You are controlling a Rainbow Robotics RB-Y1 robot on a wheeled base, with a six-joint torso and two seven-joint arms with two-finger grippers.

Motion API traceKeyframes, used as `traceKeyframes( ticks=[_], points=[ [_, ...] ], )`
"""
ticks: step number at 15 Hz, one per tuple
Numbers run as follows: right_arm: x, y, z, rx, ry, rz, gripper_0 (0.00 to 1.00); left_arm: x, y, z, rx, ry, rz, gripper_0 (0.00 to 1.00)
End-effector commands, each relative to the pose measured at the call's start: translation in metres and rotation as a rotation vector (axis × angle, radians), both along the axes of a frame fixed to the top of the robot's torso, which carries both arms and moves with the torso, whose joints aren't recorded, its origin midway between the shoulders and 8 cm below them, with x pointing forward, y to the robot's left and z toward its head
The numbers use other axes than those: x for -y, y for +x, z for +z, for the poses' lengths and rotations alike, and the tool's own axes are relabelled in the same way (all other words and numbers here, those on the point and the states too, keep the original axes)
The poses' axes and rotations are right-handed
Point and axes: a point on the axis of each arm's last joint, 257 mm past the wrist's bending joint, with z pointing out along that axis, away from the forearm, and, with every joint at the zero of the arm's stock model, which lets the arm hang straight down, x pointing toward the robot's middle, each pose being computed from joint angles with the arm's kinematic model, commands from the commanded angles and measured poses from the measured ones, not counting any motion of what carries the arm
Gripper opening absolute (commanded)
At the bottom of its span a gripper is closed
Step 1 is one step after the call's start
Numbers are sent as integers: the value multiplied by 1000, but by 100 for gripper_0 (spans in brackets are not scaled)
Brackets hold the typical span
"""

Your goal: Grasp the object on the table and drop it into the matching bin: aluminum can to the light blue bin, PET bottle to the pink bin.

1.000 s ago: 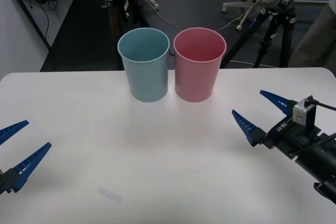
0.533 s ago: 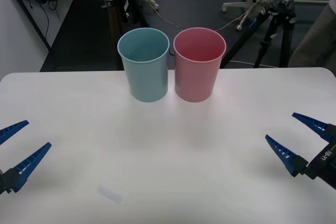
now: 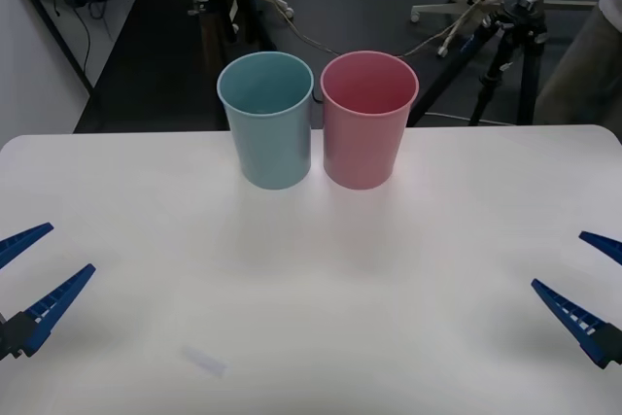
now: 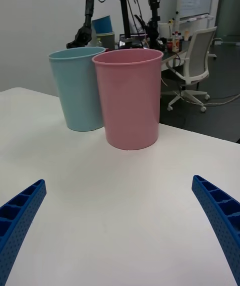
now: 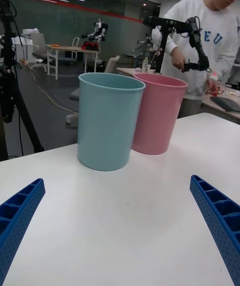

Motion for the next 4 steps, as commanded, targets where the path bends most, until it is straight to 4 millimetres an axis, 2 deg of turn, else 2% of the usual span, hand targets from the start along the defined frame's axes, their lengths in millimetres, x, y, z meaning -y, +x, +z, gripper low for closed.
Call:
traceKeyframes(
  ticks=[1,4],
  points=[
    [0,-2,-2,8,24,-26,100,0,0,0,0,0,0,100],
    [0,-2,-2,8,24,-26,100,0,0,0,0,0,0,100]
  ],
)
